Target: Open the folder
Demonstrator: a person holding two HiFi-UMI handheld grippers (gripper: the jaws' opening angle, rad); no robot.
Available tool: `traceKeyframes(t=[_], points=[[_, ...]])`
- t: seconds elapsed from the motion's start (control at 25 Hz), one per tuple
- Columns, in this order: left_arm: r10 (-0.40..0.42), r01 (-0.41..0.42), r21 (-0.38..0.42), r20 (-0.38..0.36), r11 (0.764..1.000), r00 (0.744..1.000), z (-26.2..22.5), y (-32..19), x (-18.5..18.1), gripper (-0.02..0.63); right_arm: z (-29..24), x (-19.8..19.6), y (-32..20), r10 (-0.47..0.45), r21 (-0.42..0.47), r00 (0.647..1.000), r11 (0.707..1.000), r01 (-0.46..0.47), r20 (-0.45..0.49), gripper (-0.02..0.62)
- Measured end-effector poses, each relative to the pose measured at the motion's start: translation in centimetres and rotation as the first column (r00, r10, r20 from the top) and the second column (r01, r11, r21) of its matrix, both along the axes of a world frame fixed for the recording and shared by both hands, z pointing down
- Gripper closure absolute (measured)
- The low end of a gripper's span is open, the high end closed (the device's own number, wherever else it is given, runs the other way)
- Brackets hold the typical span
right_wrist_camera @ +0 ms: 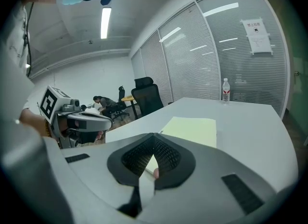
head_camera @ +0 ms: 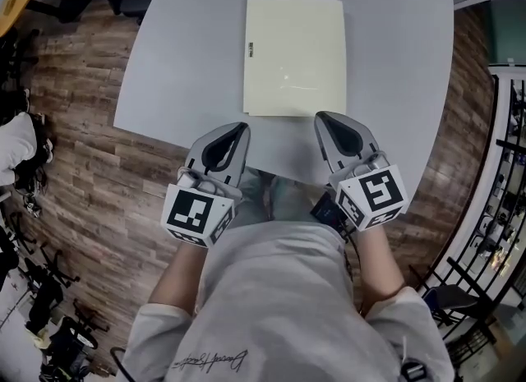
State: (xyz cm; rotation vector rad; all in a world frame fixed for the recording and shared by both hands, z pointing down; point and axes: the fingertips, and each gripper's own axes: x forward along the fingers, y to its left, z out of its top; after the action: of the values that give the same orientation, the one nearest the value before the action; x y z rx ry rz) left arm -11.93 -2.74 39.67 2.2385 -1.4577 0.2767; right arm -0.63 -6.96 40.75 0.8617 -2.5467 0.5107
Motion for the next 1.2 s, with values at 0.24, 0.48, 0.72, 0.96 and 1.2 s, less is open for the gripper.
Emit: traceKeyframes(t=[0.24,0.48,0.72,0.96,1.2], points=[[-0.022,0.022,-0.007,-0.010,1.000,1.000,1.1,-0.4,-1.0,0.597,1.4,-0.4,-0.3,-0.015,0.033,0.997,0.999,0.018,-0.076,0.575],[-0.016,0.016,-0.010,0.008,1.000,1.000,2.9,-0.8,-1.4,0.597,3.7,-1.9,0.3,-0.100,0.051,0.981,0.993,0.110,-0.166,0.575],[-0.026,0.027,-0.033,0.034,0.999,0.999,5.0,-0.9,-1.9,0.597,5.9,-3.5,1.0,-0.190,0.084,0.944,0.972,0.220,-0.269,0.561],[-0.044,0.046,-0.063,0.034,0.997,0.998,6.7,-1.0,-2.6,0.597,9.1,-4.9,1.6,-0.275,0.087,0.880,0.939,0.332,-0.388,0.487],[-0.052,0.054,-0.093,0.033,0.994,0.998,7.9,-0.5,-2.9,0.597,11.7,-5.8,2.5,-0.338,0.071,0.808,0.904,0.421,-0.482,0.397]])
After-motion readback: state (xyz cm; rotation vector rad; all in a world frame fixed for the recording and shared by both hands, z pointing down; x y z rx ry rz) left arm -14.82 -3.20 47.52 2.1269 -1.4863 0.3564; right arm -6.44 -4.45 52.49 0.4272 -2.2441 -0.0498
